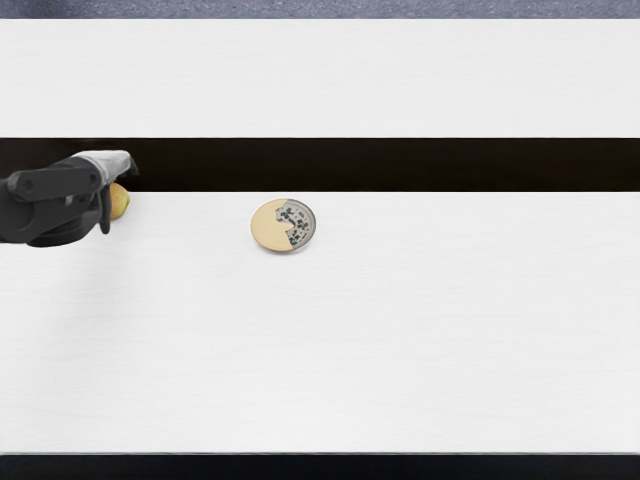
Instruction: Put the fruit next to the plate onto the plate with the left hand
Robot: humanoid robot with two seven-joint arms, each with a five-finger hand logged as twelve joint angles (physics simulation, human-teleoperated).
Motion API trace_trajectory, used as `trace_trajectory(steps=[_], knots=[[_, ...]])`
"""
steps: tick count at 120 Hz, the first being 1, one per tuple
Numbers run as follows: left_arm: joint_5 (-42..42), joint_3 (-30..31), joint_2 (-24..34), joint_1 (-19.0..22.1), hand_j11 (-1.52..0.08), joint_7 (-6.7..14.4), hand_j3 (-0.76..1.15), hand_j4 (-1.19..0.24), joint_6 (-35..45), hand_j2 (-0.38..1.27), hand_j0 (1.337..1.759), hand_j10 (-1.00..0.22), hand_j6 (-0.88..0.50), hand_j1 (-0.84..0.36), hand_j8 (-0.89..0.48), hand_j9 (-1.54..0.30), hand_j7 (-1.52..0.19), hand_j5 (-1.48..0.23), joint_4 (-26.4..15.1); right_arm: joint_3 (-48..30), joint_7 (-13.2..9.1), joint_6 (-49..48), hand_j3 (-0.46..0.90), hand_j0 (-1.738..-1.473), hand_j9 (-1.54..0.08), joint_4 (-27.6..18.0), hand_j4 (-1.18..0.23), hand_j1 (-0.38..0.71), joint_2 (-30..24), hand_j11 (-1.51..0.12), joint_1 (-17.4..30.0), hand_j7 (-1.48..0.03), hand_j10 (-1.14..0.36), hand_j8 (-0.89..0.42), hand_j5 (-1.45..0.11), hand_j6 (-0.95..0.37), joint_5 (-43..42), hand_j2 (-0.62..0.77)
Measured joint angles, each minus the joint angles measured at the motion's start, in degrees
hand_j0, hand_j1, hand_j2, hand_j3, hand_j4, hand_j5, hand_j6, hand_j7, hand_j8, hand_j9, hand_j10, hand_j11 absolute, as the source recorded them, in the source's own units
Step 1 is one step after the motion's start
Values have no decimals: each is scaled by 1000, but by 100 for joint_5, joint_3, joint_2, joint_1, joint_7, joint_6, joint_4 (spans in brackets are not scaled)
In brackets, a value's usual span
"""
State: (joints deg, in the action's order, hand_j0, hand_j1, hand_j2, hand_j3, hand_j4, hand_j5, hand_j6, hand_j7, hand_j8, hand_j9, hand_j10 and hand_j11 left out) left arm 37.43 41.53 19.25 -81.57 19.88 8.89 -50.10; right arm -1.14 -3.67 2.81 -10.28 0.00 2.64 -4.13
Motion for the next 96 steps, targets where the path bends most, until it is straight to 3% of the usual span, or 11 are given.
trace_trajectory(steps=[49, 58, 75, 79, 87, 93, 96], knots=[[10, 2, 8, 52, -570, -43, 0, -440, -25, 88, 1658, -440, -440, -173, -440, -570, -570, -570, 5, 0, 1, 0, 0, -1658, -34, 0, -26, -318, 0, -34, 0, -34, -26, -26, -34, -26, 0, -5], [9, 6, 8, 59, -632, -61, 0, -482, -28, 88, 1657, -466, -477, -201, -394, -631, -630, -631, 13, 0, 1, 0, 0, -1658, -34, 0, -26, -318, 0, -34, 0, -34, -26, -26, -34, -26, 0, -5], [28, 9, 8, 115, -768, -73, 0, -576, -26, 243, 1652, -347, -357, -321, -266, -758, -743, -735, 32, 0, 0, 0, 0, -1658, -34, 0, -26, -318, 0, -34, 0, -34, -26, -26, -34, -26, 0, -5], [30, 9, 9, 127, -806, -75, 91, -600, -26, 308, 1651, -325, -317, -383, -235, -790, -799, -763, 33, 0, 0, 0, 0, -1658, -34, 0, -26, -318, 0, -34, -1, -34, -26, -26, -34, -26, 0, -5], [14, 15, 9, 132, -862, -78, 208, -587, -28, 222, 1650, -287, -229, -375, -188, -843, -893, -825, 35, 0, 1, 0, 0, -1658, -34, 0, -26, -318, 0, -34, -1, -34, -26, -26, -34, -26, 0, -5], [5, 20, 7, 133, -921, -75, 243, -555, -33, 241, 1651, -263, -204, -398, -136, -905, -949, -890, 34, 0, 0, 0, 0, -1658, -34, 0, -26, -318, 0, -34, 0, -34, -26, -26, -34, -26, 0, -5], [0, 21, 5, 132, -951, -74, 245, -533, -37, 331, 1654, -244, -181, -446, -115, -935, -979, -925, 32, 0, 0, 0, 0, -1658, -34, 0, -26, -318, 0, -34, 0, -34, -26, -26, -34, -26, 0, -5]])
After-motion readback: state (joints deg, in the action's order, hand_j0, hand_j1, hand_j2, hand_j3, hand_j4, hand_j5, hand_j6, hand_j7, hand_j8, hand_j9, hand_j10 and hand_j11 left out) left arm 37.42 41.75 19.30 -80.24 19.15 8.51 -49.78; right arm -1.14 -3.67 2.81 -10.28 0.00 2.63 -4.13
